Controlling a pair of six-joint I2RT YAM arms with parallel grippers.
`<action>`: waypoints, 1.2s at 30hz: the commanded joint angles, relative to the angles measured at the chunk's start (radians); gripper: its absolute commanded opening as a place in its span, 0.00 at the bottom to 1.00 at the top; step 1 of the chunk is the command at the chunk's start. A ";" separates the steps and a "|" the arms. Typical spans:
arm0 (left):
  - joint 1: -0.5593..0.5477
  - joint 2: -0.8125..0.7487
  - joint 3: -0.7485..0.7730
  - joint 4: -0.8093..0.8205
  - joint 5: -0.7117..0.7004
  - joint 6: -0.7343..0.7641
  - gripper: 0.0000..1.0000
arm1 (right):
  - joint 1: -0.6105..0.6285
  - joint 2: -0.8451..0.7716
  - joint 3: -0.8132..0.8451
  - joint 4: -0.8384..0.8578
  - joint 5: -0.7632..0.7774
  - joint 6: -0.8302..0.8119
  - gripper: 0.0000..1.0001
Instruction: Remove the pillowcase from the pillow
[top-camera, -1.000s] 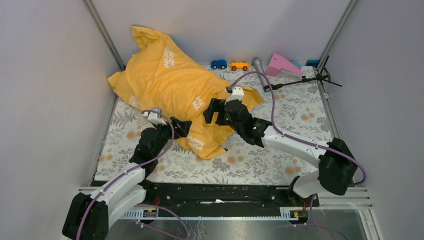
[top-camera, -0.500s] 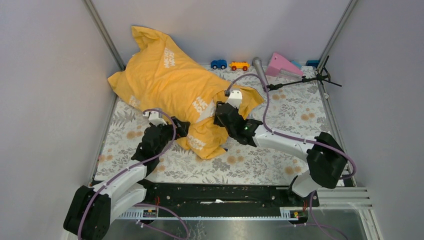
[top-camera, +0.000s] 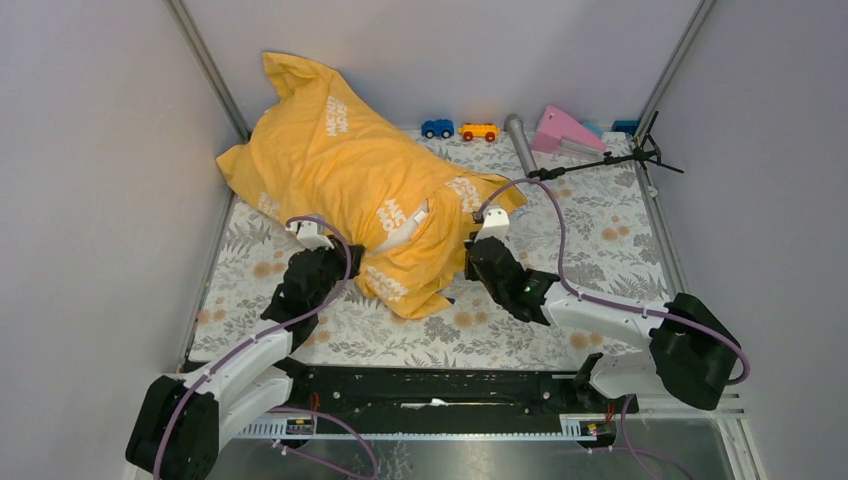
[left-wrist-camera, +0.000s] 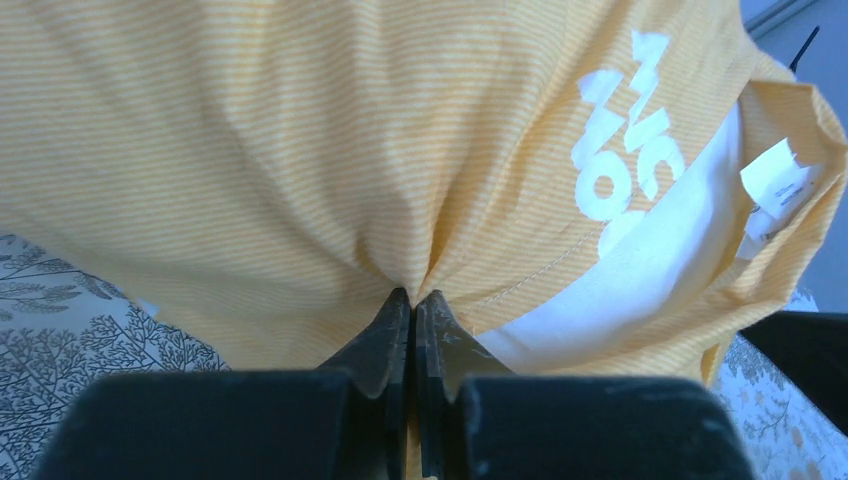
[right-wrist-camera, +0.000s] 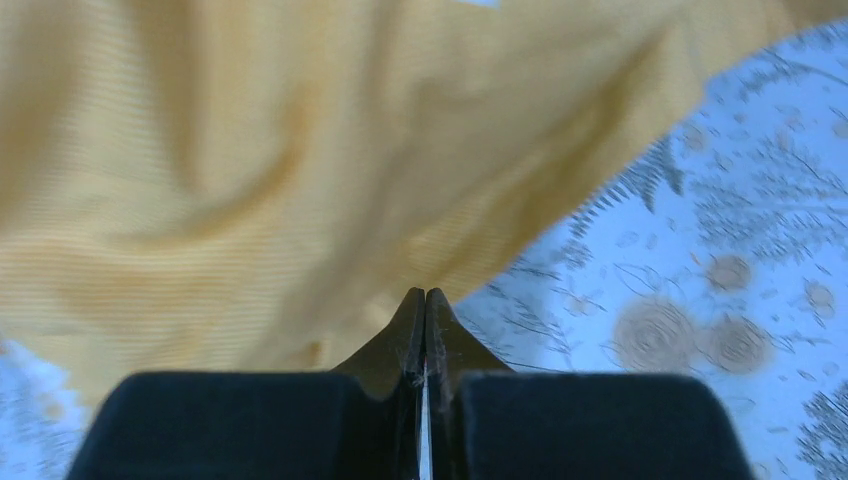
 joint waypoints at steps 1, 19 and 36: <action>0.003 -0.084 0.003 -0.020 -0.103 -0.002 0.00 | -0.107 -0.033 -0.073 0.025 -0.004 0.082 0.00; 0.003 -0.186 -0.060 0.071 0.058 0.049 0.00 | 0.044 0.179 0.480 -0.395 0.170 0.393 0.99; 0.003 -0.190 -0.044 0.028 0.018 0.035 0.00 | 0.046 0.389 0.545 -0.623 0.078 0.320 0.86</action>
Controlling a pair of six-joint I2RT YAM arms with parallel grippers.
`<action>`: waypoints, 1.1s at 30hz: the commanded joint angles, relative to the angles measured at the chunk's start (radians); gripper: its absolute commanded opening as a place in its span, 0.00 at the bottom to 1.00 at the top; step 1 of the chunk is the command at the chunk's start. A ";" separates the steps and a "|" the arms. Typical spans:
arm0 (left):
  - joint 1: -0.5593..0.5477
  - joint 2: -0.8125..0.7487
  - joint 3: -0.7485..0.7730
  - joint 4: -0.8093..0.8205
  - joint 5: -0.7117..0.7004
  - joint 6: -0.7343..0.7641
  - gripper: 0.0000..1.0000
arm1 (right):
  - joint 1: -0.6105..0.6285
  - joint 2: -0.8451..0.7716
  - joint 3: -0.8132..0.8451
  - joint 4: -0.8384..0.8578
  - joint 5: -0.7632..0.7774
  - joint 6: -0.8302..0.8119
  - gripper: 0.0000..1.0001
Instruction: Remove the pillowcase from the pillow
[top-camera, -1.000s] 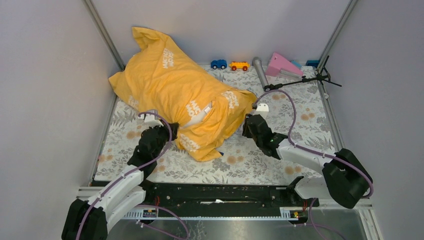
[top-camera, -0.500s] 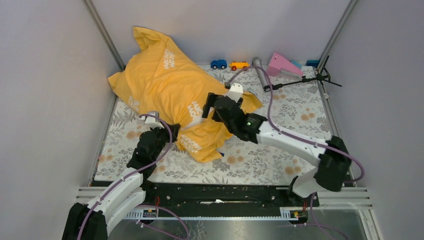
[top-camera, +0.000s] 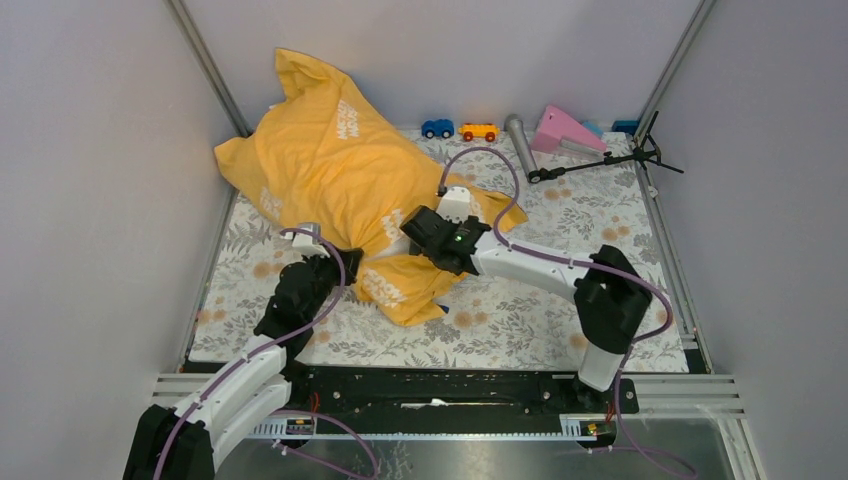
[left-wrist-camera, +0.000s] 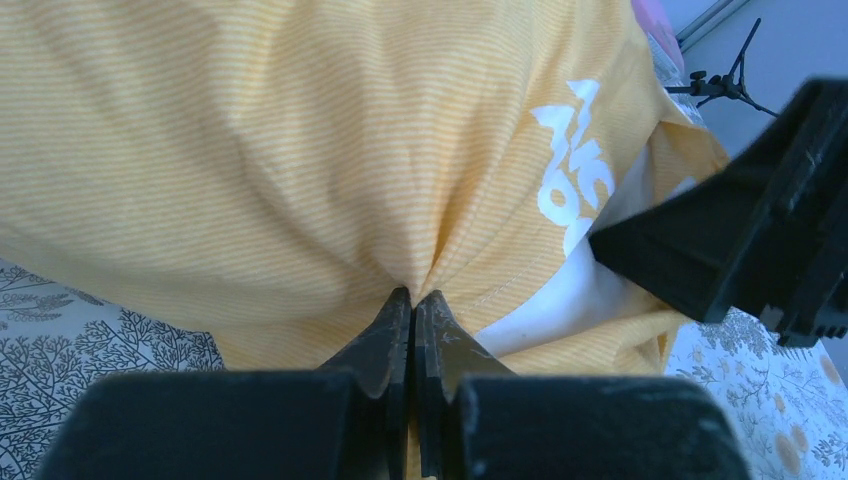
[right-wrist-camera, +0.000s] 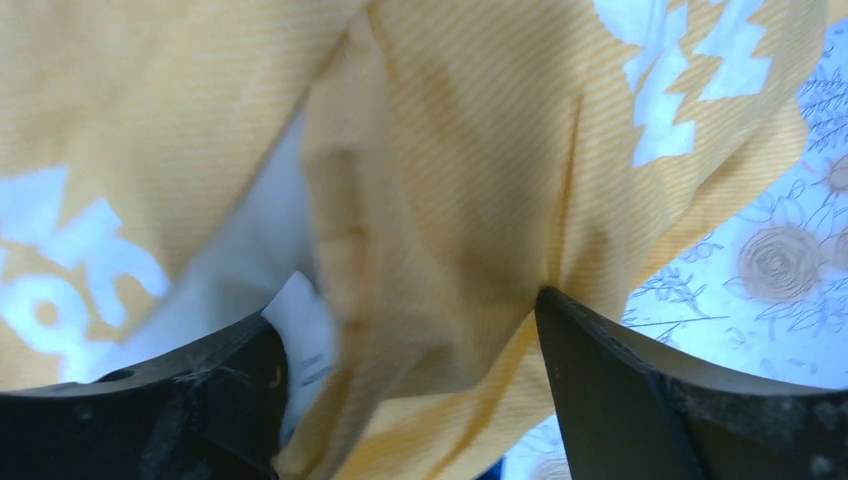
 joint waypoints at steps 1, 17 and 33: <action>0.002 -0.021 0.019 0.042 -0.029 -0.004 0.00 | -0.004 -0.130 -0.214 0.128 -0.041 -0.206 0.83; 0.002 -0.087 0.017 -0.064 -0.226 -0.049 0.00 | -0.309 -0.437 -0.754 0.616 -0.212 -0.388 0.15; 0.001 -0.346 -0.007 -0.294 -0.594 -0.226 0.00 | -0.326 -0.407 -0.851 0.709 -0.178 -0.333 0.05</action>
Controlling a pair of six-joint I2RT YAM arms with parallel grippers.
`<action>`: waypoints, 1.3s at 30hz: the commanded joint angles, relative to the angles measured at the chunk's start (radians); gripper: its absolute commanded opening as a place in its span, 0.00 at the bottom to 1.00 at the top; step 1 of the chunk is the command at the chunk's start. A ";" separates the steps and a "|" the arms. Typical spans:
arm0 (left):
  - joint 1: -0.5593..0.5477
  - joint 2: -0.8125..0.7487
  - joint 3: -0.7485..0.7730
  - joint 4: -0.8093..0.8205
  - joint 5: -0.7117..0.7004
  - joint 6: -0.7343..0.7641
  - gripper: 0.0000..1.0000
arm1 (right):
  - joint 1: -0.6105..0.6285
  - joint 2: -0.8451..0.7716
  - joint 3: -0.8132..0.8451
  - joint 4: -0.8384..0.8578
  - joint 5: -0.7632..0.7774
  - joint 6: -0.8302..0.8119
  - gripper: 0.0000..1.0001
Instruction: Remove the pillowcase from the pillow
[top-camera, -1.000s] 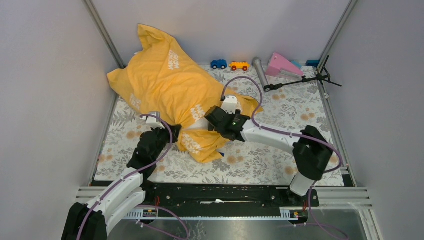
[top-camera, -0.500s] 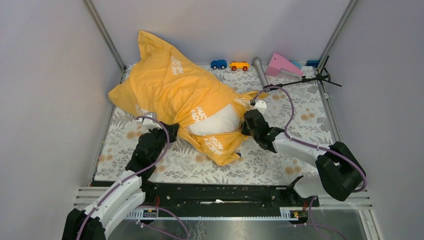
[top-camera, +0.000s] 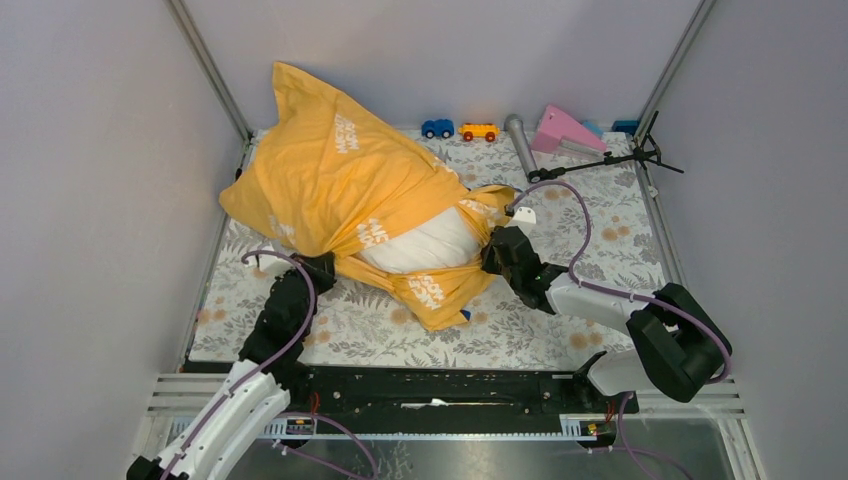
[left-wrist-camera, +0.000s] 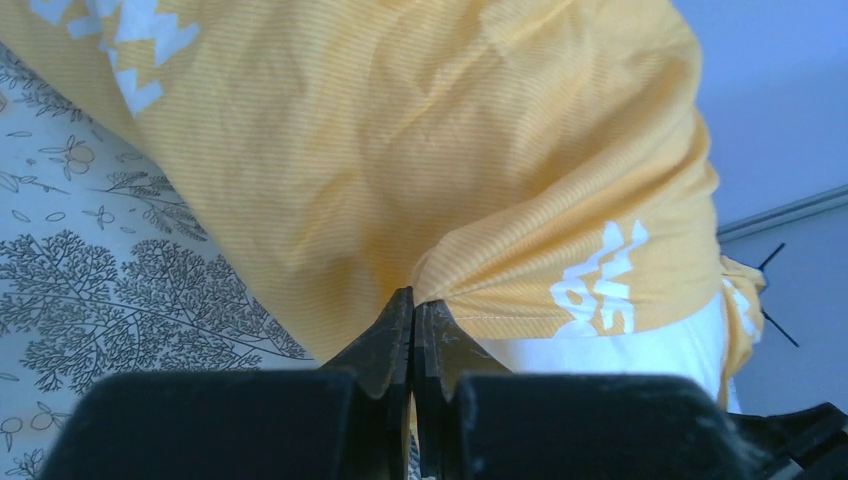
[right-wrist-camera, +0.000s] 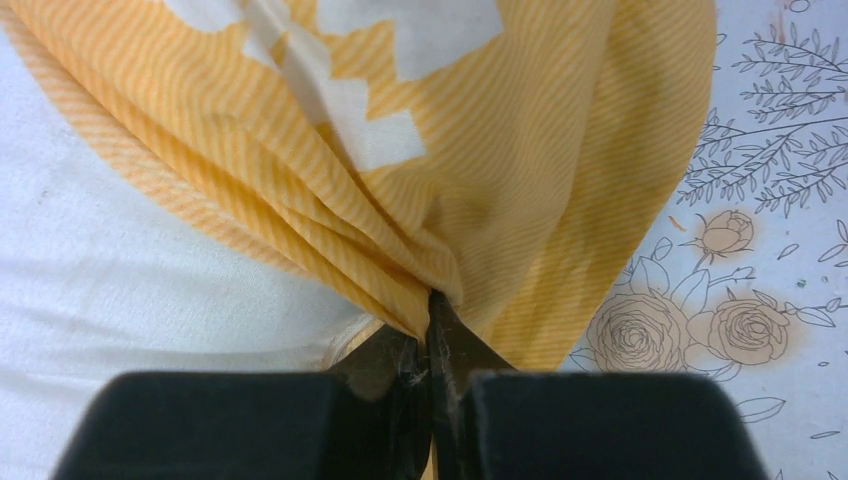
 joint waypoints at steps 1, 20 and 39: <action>0.029 -0.057 -0.023 0.101 -0.141 0.072 0.00 | -0.037 0.019 -0.034 -0.079 0.071 -0.028 0.00; -0.137 0.167 0.011 0.572 0.518 0.278 0.71 | -0.037 -0.014 -0.111 0.140 -0.189 -0.124 0.00; -0.642 0.748 0.342 0.368 0.029 0.514 0.99 | -0.035 -0.128 -0.197 0.241 -0.229 -0.138 0.00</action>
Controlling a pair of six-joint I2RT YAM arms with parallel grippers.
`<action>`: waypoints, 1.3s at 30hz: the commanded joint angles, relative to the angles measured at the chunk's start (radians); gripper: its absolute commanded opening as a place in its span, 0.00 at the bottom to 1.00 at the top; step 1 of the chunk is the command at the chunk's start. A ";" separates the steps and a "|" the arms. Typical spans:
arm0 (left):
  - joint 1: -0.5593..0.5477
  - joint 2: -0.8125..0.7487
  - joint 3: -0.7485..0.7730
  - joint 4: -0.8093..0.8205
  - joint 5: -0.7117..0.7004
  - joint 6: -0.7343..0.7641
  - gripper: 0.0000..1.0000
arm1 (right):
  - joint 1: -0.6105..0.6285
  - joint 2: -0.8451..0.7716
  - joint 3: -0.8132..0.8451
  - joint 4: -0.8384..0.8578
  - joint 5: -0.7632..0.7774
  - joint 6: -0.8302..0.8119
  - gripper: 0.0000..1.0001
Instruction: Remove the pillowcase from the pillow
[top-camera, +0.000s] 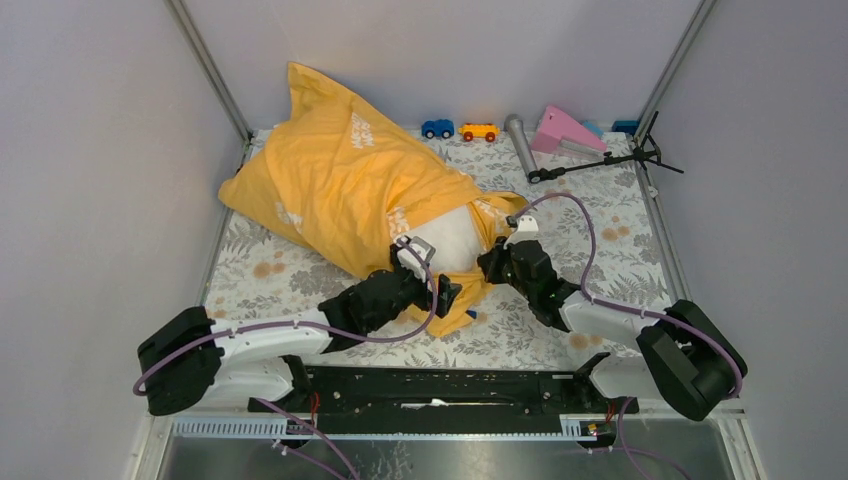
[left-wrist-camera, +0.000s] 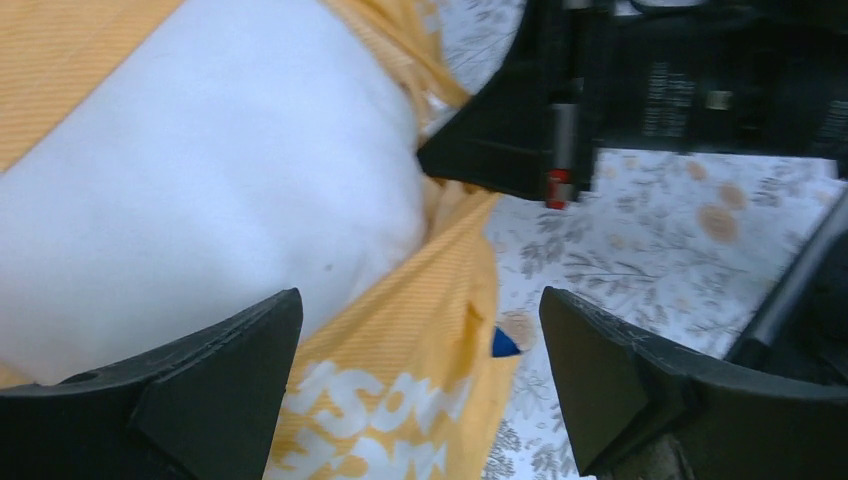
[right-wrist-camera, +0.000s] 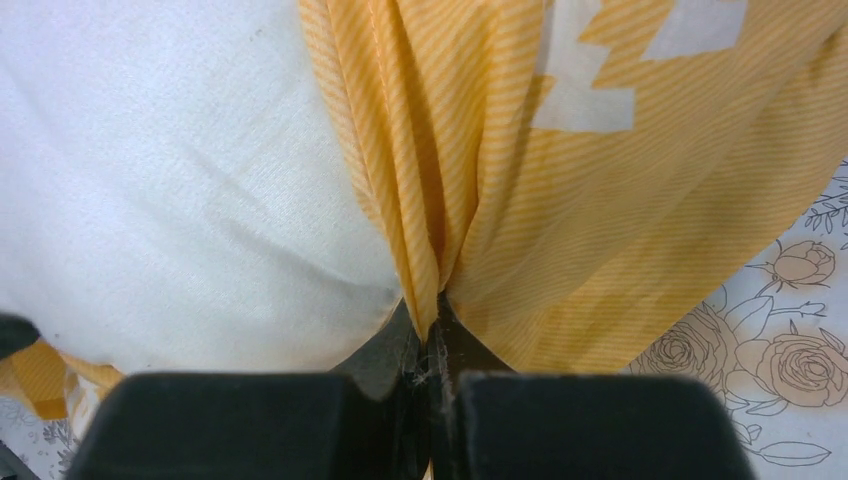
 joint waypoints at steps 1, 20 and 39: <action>0.035 0.060 0.096 -0.107 -0.163 -0.037 0.99 | -0.003 -0.036 -0.027 -0.004 0.013 -0.018 0.00; 0.264 0.294 0.230 -0.370 -0.090 -0.196 0.99 | -0.003 0.001 -0.014 -0.001 -0.013 -0.012 0.00; 0.524 0.016 -0.009 -0.201 0.014 -0.365 0.00 | 0.010 0.085 0.036 0.062 -0.328 -0.050 0.01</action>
